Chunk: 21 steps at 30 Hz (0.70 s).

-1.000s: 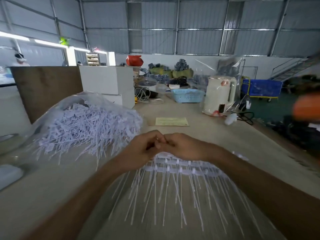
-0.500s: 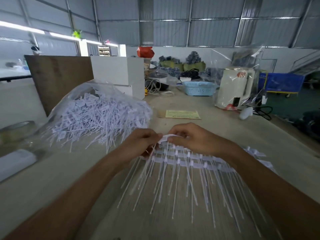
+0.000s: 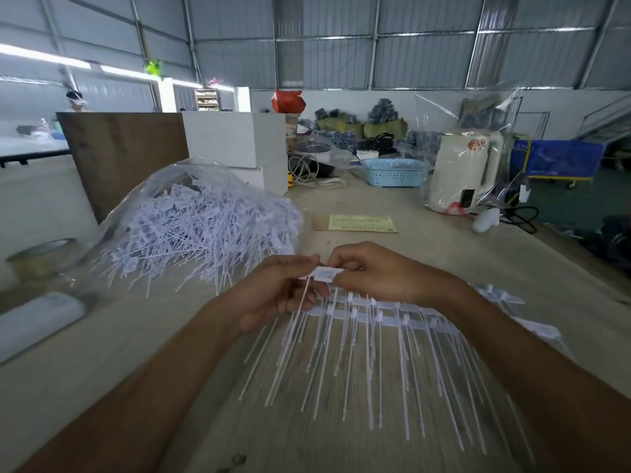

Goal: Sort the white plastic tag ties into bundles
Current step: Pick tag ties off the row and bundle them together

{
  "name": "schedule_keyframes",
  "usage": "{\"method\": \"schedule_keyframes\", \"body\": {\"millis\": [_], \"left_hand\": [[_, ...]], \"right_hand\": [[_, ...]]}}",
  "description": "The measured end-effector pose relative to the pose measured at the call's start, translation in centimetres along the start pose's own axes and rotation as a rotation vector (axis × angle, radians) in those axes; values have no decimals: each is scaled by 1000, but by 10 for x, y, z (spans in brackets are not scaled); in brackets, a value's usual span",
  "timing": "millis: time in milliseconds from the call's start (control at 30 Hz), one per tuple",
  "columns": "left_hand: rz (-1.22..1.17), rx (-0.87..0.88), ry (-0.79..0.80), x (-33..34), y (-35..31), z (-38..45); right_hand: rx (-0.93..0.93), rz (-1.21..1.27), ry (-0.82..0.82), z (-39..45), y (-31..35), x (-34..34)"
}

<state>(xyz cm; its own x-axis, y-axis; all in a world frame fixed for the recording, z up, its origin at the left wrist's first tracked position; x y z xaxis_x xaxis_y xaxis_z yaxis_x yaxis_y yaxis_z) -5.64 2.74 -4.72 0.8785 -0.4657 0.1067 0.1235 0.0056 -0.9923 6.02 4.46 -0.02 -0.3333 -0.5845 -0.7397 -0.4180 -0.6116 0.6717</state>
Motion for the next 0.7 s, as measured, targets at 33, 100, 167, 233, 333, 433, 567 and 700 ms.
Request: {"method": "schedule_keyframes", "body": {"millis": [33,100,167,233,333,433,567,700], "left_hand": [[2,-22,-2,-1,2,-1],[42,-38,-37,-3,4,-1],[96,-36,-99,-7,5,-1],[134,-74,-133,-9,8,1],[28,-184,-105,-6,19,3],[-39,-279,-118,-6,26,-4],[415,-149,-239,-22,-5,-13],[389,-21,-128,-3,-11,-4]], "right_hand": [[7,-8,-24,0,-3,-3],[5,12,-45,-2,-8,-4],[-29,-22,-36,-2,-9,2],[-52,-94,-60,-4,-10,8],[-80,-247,-143,-7,-7,13],[-104,-518,-205,-12,5,19],[-112,-247,-168,-8,3,16],[-88,-37,-121,-4,-9,20]]}}
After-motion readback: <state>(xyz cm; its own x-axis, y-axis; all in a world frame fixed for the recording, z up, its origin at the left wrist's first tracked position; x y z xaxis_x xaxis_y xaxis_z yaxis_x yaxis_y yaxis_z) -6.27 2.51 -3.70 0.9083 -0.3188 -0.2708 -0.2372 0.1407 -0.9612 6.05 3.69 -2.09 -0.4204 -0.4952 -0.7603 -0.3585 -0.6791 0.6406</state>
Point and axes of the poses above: each hand's wrist, its own z-axis towards the middle knuckle, its own x-axis out of the palm, y = z × x, the point moved 9 cm from there along z, towards the middle knuckle, and after that the axes turned 14 degrees about y, right-handed, at the moved point
